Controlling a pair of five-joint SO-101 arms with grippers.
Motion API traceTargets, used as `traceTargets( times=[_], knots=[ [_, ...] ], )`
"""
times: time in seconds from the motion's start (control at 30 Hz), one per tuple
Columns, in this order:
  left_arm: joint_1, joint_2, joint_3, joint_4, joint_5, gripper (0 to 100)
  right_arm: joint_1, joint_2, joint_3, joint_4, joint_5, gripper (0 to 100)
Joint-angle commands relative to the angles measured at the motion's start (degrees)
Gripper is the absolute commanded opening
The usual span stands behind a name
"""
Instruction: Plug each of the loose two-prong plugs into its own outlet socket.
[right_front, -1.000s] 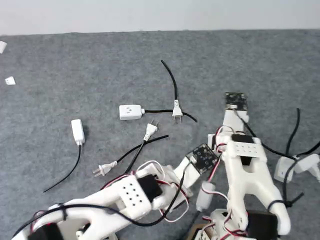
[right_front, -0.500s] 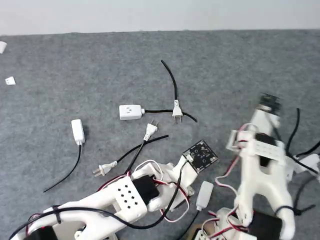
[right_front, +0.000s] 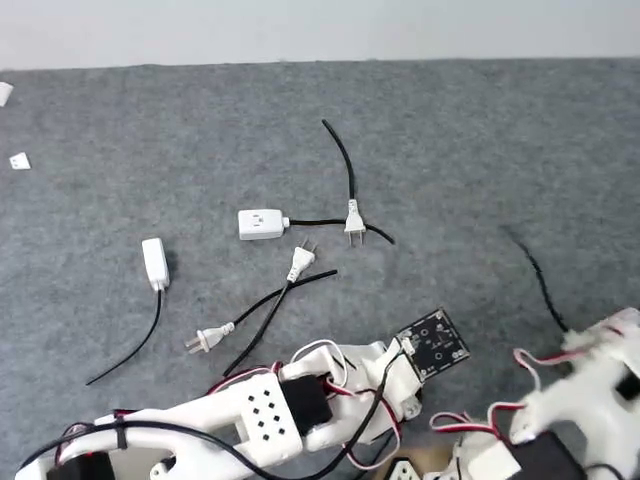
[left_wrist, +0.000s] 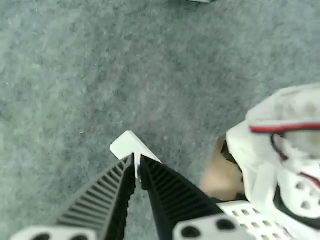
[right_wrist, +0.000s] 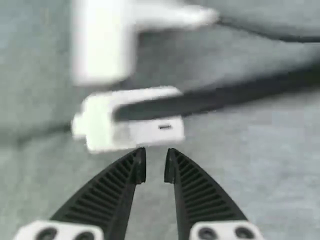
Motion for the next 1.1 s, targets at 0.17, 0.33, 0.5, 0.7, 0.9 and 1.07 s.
traceTargets(
  times=[0.17,0.33,0.5,0.7,0.9,1.07],
  knots=[
    [-2.4,18.6,-12.4,-3.0,0.5,1,16.7,-1.3,-9.1,-4.2,8.3,5.1],
    [-2.2,25.8,-18.2,-2.8,3.6,1,20.2,-1.0,-11.3,-4.4,10.6,4.4],
    [-2.4,27.6,-18.4,-2.5,4.6,1,20.2,-0.7,-9.8,-8.0,12.0,4.4],
    [-3.9,27.3,-14.5,3.9,4.6,1,20.2,1.8,-9.9,-8.9,12.3,4.4],
    [-7.3,23.8,-11.6,7.1,4.2,1,20.2,2.2,-10.4,-10.3,12.3,4.4],
    [-9.6,23.1,-10.7,8.4,4.1,1,20.2,2.1,-10.4,-10.2,12.3,4.4]
  ],
)
